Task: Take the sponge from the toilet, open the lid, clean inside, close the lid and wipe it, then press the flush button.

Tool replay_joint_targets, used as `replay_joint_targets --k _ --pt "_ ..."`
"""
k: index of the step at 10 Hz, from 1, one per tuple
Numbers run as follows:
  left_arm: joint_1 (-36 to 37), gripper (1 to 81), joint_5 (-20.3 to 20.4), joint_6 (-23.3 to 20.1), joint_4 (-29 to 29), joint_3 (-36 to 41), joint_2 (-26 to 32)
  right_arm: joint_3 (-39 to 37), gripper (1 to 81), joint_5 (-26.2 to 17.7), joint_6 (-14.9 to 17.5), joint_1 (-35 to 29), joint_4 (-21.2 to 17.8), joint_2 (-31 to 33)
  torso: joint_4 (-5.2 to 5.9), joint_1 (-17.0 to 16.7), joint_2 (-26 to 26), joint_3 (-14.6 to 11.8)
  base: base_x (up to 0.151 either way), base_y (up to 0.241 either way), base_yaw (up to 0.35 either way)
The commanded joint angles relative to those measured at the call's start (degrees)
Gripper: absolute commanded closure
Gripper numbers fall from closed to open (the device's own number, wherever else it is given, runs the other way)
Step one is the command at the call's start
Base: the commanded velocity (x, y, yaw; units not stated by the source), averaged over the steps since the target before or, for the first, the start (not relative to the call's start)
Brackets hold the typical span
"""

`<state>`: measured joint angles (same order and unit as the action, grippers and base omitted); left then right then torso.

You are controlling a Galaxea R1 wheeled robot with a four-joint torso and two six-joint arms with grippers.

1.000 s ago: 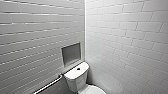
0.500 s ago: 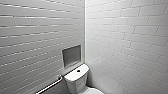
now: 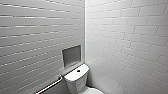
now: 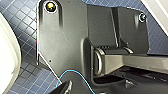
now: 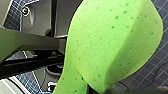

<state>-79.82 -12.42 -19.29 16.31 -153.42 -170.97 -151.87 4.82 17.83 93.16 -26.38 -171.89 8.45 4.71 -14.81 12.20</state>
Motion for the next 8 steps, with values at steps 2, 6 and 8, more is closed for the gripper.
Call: replay_joint_targets --k 2,6,8 --pt "3.22 1.0 -2.63 -0.05 0.21 -0.65 -0.25 -5.75 81.1 -3.41 -12.21 -2.49 17.66 -2.76 0.0 0.0 0.0 0.0 0.0 0.0 0.0" --pt "-0.12 1.0 12.5 -0.22 -0.39 -0.92 -1.3 -7.99 81.1 -4.28 -17.31 -5.66 26.12 -4.01 0.0 0.0 0.0 0.0 0.0 0.0 0.0" --pt "-0.03 1.0 12.16 -0.05 -1.46 -0.92 -1.57 -7.9 81.1 -4.64 -17.4 -5.13 26.03 -4.19 0.0 0.0 0.0 0.0 0.0 0.0 0.0"
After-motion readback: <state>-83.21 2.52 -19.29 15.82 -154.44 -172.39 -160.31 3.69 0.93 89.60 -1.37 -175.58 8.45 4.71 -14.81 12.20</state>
